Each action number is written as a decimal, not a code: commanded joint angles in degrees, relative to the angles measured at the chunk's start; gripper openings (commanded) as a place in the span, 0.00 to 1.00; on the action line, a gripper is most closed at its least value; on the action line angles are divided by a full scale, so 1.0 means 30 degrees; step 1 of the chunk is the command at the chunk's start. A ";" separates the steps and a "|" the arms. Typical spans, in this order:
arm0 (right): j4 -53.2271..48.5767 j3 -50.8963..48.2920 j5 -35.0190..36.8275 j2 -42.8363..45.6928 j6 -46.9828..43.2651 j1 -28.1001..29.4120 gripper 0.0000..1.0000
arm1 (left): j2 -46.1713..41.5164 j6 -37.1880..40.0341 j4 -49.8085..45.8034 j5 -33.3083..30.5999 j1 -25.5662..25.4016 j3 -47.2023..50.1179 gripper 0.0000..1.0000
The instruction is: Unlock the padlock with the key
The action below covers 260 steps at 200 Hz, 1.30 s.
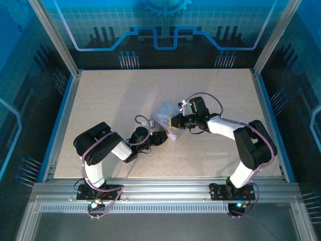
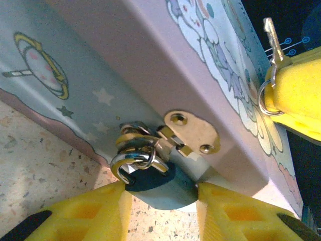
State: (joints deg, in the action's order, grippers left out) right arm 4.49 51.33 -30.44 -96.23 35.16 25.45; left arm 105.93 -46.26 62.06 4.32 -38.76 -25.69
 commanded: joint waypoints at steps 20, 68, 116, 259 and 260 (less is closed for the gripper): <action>-0.1142 -0.0411 -0.0280 0.0694 -0.0341 0.0071 0.02 | -0.0322 0.0149 0.0313 0.0040 -0.0132 0.0336 0.37; -0.2829 -0.0544 0.0812 0.4139 -0.2854 -0.0023 0.02 | -0.1926 0.0199 -0.1098 0.0405 -0.0152 0.0491 0.37; -0.4793 -0.3267 0.2871 0.8379 -0.5420 0.0739 0.02 | -0.3727 -0.0027 -0.3811 0.1119 -0.0418 -0.0065 0.37; -0.3363 -0.5524 0.3171 0.9875 -0.4889 0.1163 0.02 | -0.5974 0.2448 -0.9058 -0.0602 -0.0497 -0.0752 0.54; -0.3324 -0.5502 0.3069 0.9798 -0.4862 0.1115 0.02 | -0.5979 0.2489 -0.9058 -0.0610 -0.0482 -0.0752 0.55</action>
State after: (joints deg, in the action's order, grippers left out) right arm -6.85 30.94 -17.02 -64.62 19.86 30.57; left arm 90.37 -43.53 38.30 5.50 -40.18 -27.18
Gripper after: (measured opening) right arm 0.062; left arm 0.515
